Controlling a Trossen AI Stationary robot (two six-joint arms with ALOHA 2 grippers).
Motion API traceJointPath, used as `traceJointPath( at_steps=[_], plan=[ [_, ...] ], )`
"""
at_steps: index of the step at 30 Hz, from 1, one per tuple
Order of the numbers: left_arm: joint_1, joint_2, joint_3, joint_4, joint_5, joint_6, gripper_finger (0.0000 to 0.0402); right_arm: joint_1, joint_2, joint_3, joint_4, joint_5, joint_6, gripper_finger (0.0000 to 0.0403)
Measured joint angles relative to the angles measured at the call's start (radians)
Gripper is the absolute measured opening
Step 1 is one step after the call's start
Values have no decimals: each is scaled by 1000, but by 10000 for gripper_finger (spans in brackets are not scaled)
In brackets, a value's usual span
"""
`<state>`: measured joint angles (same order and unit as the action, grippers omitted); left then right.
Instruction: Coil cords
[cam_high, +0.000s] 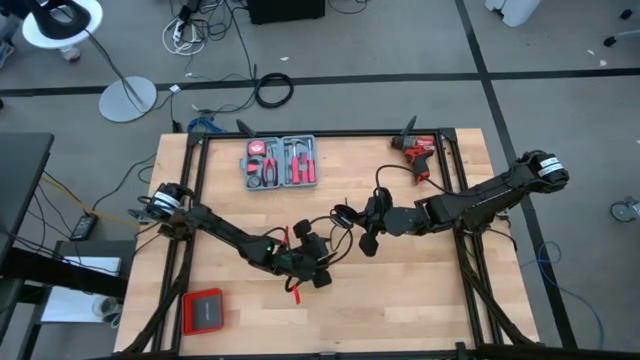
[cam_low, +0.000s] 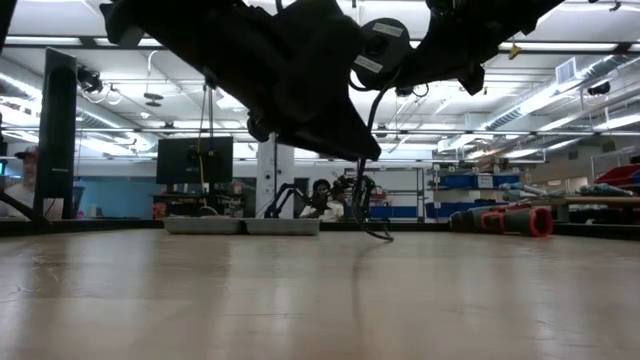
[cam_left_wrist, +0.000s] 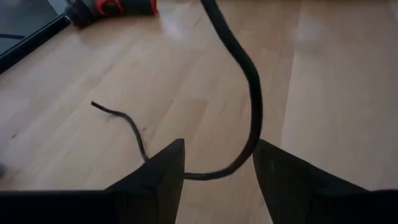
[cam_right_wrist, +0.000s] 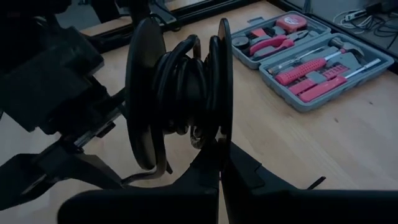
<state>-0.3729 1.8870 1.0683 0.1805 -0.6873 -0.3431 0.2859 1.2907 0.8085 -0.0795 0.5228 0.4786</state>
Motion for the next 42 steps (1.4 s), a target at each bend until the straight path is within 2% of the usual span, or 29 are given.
traceJointPath(
  at_steps=[4,7,11,15,17,23,34,42],
  plan=[
    [2,1,0,14,-7,1,192,0,0,0,4,0,0,0],
    [9,1,0,21,-16,-1,174,0,0,0,5,0,0,0],
    [20,1,0,66,-16,3,120,0,0,0,6,0,0,0],
    [22,1,0,96,-2,58,35,0,0,0,5,0,0,0],
    [20,1,0,97,1,78,11,0,0,0,5,0,0,0],
    [19,1,0,74,17,80,4,0,0,0,3,-3,-1,0],
    [18,1,0,68,59,80,34,0,0,0,4,0,-1,0],
    [18,1,0,47,84,81,37,0,0,0,4,0,-1,0]
  ],
)
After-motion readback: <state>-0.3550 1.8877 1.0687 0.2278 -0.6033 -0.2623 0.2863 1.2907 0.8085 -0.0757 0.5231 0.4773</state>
